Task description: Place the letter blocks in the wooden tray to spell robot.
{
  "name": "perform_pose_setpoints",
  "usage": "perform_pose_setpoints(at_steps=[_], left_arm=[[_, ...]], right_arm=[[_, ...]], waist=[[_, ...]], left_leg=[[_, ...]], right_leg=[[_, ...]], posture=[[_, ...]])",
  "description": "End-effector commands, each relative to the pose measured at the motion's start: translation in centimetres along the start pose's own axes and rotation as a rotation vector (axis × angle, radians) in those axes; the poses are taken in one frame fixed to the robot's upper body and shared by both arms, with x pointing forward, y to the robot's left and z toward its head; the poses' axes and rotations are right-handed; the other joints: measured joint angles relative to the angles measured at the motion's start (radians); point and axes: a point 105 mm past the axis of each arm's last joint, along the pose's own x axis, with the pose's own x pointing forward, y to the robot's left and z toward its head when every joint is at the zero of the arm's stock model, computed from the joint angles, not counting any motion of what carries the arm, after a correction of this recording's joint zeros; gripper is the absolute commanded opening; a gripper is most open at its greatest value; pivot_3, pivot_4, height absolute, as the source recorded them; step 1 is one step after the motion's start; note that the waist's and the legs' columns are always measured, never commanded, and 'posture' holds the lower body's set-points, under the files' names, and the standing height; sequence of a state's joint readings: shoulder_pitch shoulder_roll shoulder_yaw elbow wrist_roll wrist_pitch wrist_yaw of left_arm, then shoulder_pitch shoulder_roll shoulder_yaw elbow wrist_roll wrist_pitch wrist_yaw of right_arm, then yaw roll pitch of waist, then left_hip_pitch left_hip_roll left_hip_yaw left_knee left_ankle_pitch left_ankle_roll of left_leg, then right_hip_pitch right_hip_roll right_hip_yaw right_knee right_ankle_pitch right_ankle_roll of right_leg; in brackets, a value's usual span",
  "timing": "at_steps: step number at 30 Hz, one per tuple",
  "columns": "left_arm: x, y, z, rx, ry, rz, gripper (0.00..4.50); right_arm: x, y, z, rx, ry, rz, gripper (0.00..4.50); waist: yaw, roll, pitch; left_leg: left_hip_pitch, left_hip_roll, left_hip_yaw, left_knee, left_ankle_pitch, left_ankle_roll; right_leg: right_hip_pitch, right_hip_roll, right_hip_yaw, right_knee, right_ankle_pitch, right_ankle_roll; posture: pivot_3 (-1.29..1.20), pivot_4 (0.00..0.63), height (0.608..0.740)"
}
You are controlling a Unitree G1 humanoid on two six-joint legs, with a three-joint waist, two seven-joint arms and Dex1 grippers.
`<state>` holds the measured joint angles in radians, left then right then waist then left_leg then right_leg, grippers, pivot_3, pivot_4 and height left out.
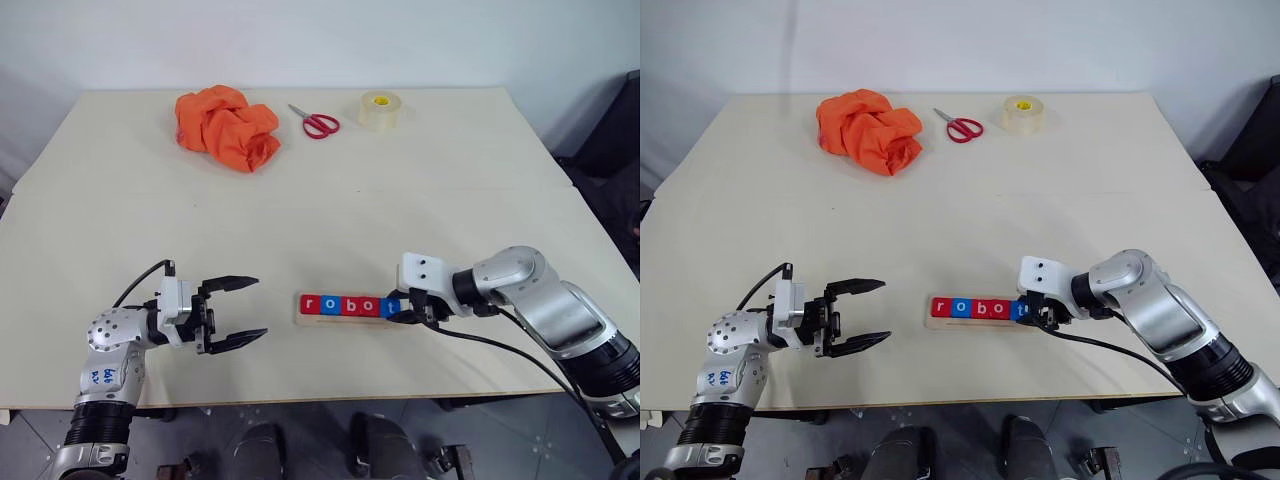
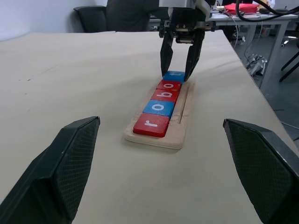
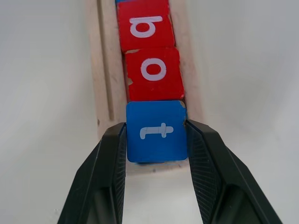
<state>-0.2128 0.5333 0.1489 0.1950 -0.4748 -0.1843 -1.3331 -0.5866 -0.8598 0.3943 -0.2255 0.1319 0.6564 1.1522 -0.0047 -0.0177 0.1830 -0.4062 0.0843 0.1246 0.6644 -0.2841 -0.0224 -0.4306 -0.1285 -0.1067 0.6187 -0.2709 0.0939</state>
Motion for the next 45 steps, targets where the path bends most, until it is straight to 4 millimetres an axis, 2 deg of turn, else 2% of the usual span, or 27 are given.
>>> perform_pose_setpoints(at_steps=[1,5,12,14,21,26,30,34,37,41,45], left_arm=[[-0.2,0.2,0.8,0.036,-0.014,0.007,4.5],[-0.2,0.4,0.8,0.037,-0.014,0.007,4.5],[0.1,0.6,0.8,0.036,-0.019,0.0,4.5],[0.1,0.7,0.8,0.036,-0.02,-0.003,4.5],[0.4,1.1,0.8,0.038,-0.022,-0.004,4.5],[0.2,2.5,-0.1,0.074,0.09,0.135,4.5],[-0.8,2.1,0.8,0.077,0.071,0.173,4.5],[-2.2,1.8,1.8,0.071,0.038,0.203,4.5],[-3.2,1.2,2.3,0.062,0.034,0.196,4.5],[-5.1,0.6,2.6,0.058,0.044,0.219,4.5],[-6.0,0.8,3.0,0.077,0.032,0.256,4.5]], right_arm=[[0.0,-0.4,0.6,-0.023,-0.007,-0.015,1.46],[-0.2,-0.7,0.6,-0.025,-0.005,-0.025,1.46],[-1.6,-0.6,1.7,-0.038,-0.045,-0.028,3.93],[-2.1,-0.3,2.0,-0.043,-0.067,-0.022,4.46],[-3.1,0.3,1.7,-0.021,-0.098,-0.015,4.46],[-4.5,0.7,0.8,0.007,-0.215,-0.032,4.46],[-6.5,0.9,-1.2,0.032,-0.39,-0.044,4.46],[-7.8,0.9,-3.6,0.02,-0.419,-0.047,4.46],[-8.7,0.8,-3.7,0.015,-0.495,-0.027,4.46],[-9.5,0.1,-4.6,0.022,-0.487,-0.017,4.46],[-9.8,-0.7,-4.6,0.013,-0.505,-0.021,4.46]], waist=[[-0.001,0.0,0.0],[0.0,0.0,0.0],[0.001,0.0,0.0],[0.001,0.0,0.0],[0.002,0.0,0.0],[0.004,0.0,0.0],[0.004,0.0,0.0],[0.001,0.0,0.0],[-0.003,0.0,0.0],[-0.003,0.0,0.0],[0.0,0.0,0.0]], left_leg=[[0.0,0.0,0.0,0.0,0.0,0.0],[0.0,0.0,0.0,0.0,0.0,0.0],[0.0,0.0,0.0,0.0,0.0,0.0],[0.0,0.0,0.0,0.0,0.0,0.0],[0.0,0.0,0.0,0.001,0.0,0.0],[0.0,0.0,0.0,0.0,0.0,0.0],[0.0,0.0,0.0,0.0,0.0,0.0],[0.002,0.0,0.0,0.0,0.0,0.0],[0.003,0.0,0.0,0.0,0.001,-0.001],[0.003,0.001,0.0,0.0,0.001,-0.001],[0.003,0.001,0.0,0.001,0.001,-0.001]], right_leg=[[0.0,0.0,0.0,0.0,0.0,0.0],[0.0,0.0,0.0,0.0,0.0,0.0],[0.0,0.0,0.0,0.001,0.0,0.0],[0.0,0.0,0.0,0.001,0.0,0.0],[0.0,0.0,0.0,0.0,0.0,0.0],[0.001,0.0,0.0,0.0,0.0,0.0],[0.001,0.0,0.0,-0.001,0.0,0.0],[0.002,0.0,0.0,0.0,0.0,0.0],[0.002,0.001,0.001,0.001,0.0,0.0],[0.002,0.001,0.001,0.002,0.0,0.0],[0.002,0.001,0.001,0.002,0.0,0.0]], posture=[[0.0,0.15,0.74],[0.0,0.15,0.74],[0.0,0.15,0.74],[0.0,0.15,0.74],[0.0,0.15,0.74],[0.0,0.15,0.74],[0.0,0.15,0.74],[0.0,0.15,0.74],[0.0,0.15,0.74],[0.0,0.15,0.74],[0.0,0.15,0.74]])
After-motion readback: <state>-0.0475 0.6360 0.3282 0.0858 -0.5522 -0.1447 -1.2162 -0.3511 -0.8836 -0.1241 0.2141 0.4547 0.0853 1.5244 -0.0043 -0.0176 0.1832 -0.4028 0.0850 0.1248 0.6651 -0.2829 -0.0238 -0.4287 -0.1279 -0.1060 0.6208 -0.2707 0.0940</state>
